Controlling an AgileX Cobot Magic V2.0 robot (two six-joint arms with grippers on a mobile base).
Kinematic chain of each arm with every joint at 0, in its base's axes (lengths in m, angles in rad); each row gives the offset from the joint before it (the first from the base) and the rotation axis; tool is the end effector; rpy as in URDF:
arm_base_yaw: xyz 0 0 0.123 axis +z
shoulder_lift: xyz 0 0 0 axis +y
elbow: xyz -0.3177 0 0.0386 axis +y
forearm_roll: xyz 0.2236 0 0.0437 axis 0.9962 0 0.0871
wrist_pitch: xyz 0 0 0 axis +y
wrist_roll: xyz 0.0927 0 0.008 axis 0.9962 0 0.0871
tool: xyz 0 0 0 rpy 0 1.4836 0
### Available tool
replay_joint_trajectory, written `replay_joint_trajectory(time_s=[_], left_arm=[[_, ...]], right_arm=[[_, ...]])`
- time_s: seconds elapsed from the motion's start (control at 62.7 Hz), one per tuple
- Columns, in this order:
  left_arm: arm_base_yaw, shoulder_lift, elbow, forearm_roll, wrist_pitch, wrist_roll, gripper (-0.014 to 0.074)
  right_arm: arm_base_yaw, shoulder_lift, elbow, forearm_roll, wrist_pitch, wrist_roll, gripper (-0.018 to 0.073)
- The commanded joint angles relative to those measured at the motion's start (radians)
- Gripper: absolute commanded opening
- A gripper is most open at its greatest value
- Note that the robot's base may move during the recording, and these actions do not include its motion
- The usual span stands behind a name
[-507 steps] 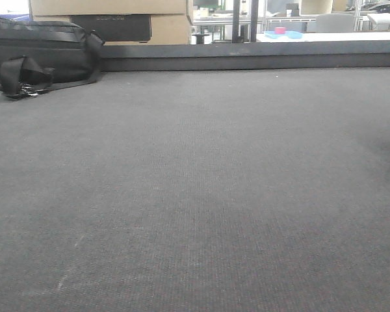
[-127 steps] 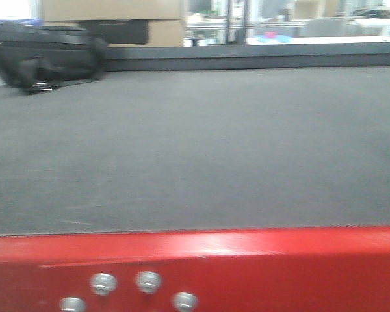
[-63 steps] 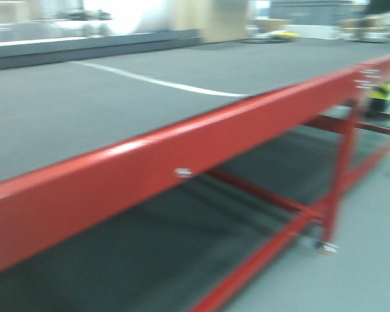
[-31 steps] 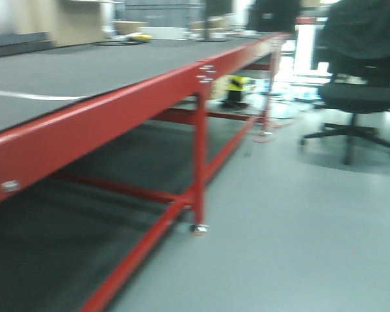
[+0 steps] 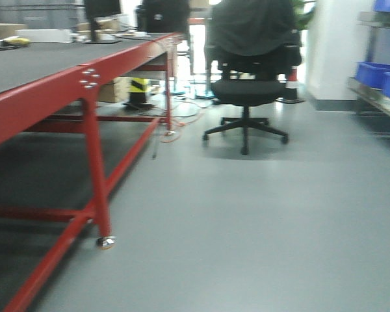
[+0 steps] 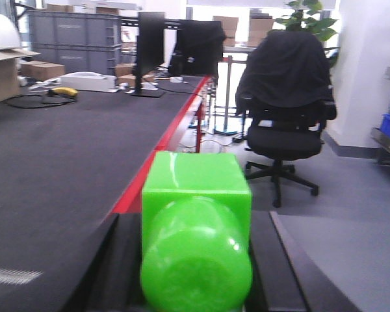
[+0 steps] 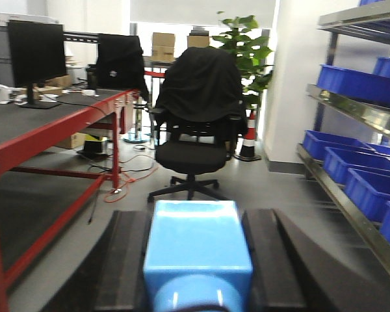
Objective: Grab block from conveyor and place in blue bin
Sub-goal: 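Drive the base away from the conveyor to the blue bin shelf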
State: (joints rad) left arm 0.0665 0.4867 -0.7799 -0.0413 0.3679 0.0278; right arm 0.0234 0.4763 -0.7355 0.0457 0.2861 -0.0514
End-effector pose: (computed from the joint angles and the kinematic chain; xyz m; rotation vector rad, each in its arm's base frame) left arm 0.0317 0.0007 0.4133 -0.0484 1.5574 0.0324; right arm 0.0331 0.0020 0.4080 -0.0337 1.5099 0.0224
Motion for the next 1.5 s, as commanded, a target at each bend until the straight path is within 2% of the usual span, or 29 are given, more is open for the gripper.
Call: replay_joint_trajectory(time_s=[0.0, 1.483], left_arm=[[-0.003, -0.002, 0.002, 0.000, -0.019, -0.005, -0.0111], [-0.003, -0.002, 0.002, 0.000, -0.019, -0.005, -0.0111]], right_arm=[[-0.003, -0.003, 0.001, -0.007, -0.024, 0.002, -0.0162], [-0.003, -0.003, 0.001, -0.007, -0.024, 0.002, -0.0162]])
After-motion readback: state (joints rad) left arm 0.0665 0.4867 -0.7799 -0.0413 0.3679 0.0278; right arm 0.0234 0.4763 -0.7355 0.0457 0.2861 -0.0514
